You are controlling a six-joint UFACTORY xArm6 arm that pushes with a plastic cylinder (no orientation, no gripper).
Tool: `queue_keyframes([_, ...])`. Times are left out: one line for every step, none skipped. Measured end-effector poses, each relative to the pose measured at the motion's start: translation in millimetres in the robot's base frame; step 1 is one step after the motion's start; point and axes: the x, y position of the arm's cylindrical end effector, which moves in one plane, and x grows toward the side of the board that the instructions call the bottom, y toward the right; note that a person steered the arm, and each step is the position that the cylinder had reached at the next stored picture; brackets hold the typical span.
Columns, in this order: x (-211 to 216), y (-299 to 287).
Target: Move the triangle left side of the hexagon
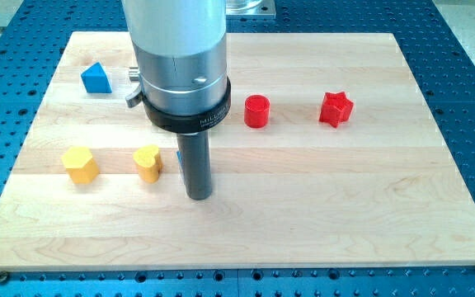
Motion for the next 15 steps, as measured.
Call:
queue_keyframes([-1, 0])
queue_keyframes([9, 54])
queue_keyframes([-24, 99])
queue_keyframes([-61, 89])
queue_keyframes([-76, 41])
queue_keyframes([-84, -9])
queue_keyframes([-90, -82])
queue_keyframes([-123, -115])
queue_keyframes([-142, -187])
queue_keyframes([-165, -242])
queue_keyframes([-215, -240])
queue_keyframes([-229, -180])
queue_keyframes([-211, -115])
queue_keyframes([-206, -115])
queue_keyframes([-191, -179])
